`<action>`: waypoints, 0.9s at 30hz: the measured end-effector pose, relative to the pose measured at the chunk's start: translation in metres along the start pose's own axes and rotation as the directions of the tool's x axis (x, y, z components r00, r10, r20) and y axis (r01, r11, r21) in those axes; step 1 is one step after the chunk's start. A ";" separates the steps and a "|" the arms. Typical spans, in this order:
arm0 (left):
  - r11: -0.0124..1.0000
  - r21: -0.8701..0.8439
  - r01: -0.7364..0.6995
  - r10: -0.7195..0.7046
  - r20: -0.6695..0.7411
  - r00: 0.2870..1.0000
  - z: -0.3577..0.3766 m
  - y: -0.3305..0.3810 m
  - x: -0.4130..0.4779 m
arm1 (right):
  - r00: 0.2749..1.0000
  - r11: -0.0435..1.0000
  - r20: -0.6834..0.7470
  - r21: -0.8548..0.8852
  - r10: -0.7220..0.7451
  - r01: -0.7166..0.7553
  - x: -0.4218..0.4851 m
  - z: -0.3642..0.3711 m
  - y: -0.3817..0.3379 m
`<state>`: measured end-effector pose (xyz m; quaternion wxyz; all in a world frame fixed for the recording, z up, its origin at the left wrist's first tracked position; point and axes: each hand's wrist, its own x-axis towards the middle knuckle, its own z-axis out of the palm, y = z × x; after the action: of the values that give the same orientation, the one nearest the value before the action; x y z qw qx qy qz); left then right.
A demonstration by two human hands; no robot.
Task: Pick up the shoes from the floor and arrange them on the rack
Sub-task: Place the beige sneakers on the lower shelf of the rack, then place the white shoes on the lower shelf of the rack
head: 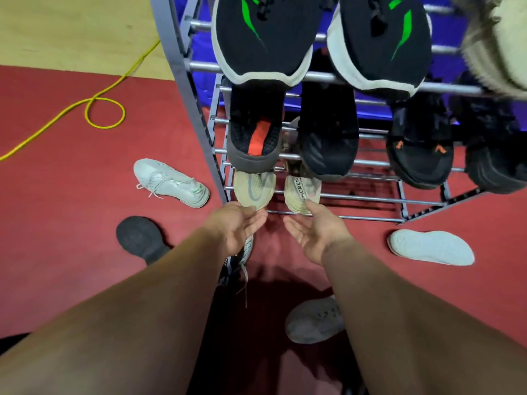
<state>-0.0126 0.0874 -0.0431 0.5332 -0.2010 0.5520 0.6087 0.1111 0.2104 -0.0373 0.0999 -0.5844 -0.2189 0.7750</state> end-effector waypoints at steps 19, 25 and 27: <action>0.903 0.423 0.075 -0.057 -0.056 0.997 0.012 -0.043 0.002 | 0.993 0.851 -0.110 -0.524 -0.052 -0.013 -0.002 -0.073 -0.011; 0.713 0.655 0.250 -0.256 -0.088 0.963 0.022 -0.132 0.007 | 0.970 0.707 -0.209 -0.705 -0.124 -0.061 -0.010 -0.197 -0.019; 0.678 0.674 0.293 -0.267 -0.146 0.953 0.019 -0.157 0.012 | 0.949 0.710 -0.281 -0.697 -0.140 -0.101 -0.004 -0.232 -0.011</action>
<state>0.1262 0.0809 -0.1189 0.6464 -0.0815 0.7099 0.2677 0.3313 0.2697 -0.0802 -0.0884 -0.6909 -0.4849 0.5288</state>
